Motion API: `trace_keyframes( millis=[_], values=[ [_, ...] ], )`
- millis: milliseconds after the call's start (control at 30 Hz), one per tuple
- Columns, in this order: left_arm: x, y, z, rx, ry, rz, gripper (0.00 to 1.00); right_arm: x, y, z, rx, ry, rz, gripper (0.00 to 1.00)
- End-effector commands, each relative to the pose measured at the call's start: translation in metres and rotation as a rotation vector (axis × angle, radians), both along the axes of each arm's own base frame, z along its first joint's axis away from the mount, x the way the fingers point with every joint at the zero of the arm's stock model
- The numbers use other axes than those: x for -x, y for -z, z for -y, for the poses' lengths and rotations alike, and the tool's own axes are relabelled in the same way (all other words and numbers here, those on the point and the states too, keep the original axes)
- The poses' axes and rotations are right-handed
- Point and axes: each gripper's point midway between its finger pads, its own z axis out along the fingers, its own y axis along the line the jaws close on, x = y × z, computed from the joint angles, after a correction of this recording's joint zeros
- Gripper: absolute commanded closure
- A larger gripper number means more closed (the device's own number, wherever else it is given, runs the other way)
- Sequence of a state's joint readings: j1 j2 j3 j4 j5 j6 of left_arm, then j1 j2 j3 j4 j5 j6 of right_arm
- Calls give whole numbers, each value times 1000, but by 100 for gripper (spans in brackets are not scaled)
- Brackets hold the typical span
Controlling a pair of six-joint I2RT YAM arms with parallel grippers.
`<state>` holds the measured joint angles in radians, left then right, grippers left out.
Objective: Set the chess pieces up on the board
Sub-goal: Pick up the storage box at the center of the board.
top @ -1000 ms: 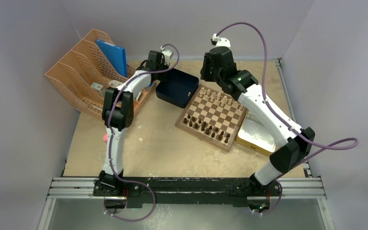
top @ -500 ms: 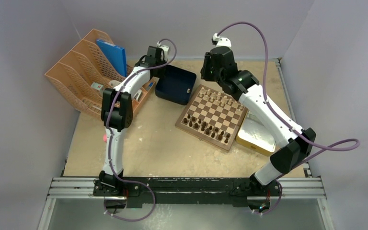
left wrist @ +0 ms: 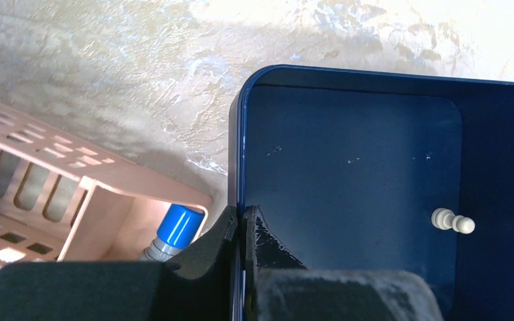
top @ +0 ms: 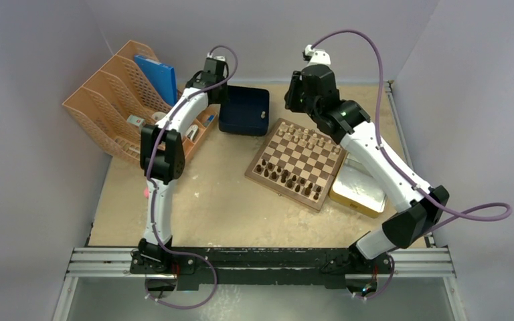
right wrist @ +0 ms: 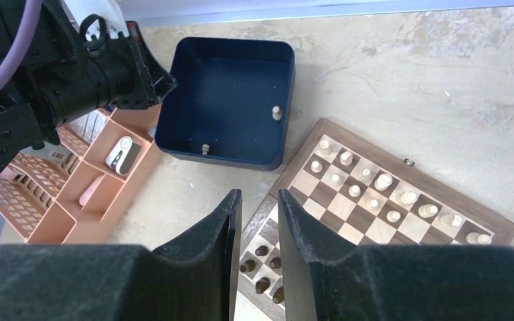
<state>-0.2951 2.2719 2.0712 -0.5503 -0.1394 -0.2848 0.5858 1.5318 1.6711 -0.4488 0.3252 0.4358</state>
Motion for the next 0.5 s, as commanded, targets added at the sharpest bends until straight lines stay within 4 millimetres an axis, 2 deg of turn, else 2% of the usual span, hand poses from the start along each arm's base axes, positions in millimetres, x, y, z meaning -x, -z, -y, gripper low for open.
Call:
trace_keyframes(
  millis=[0, 200, 467],
  values=[
    [-11, -90, -4, 130, -148, 169, 100, 3, -29, 11, -31, 15, 86, 71],
    [-9, -103, 1, 243, -241, 157, 100, 5, -34, 19, -32, 27, 100, 71],
    [12, -108, -3, 416, -445, 110, 100, 9, -36, 26, -29, 30, 108, 71]
  ],
)
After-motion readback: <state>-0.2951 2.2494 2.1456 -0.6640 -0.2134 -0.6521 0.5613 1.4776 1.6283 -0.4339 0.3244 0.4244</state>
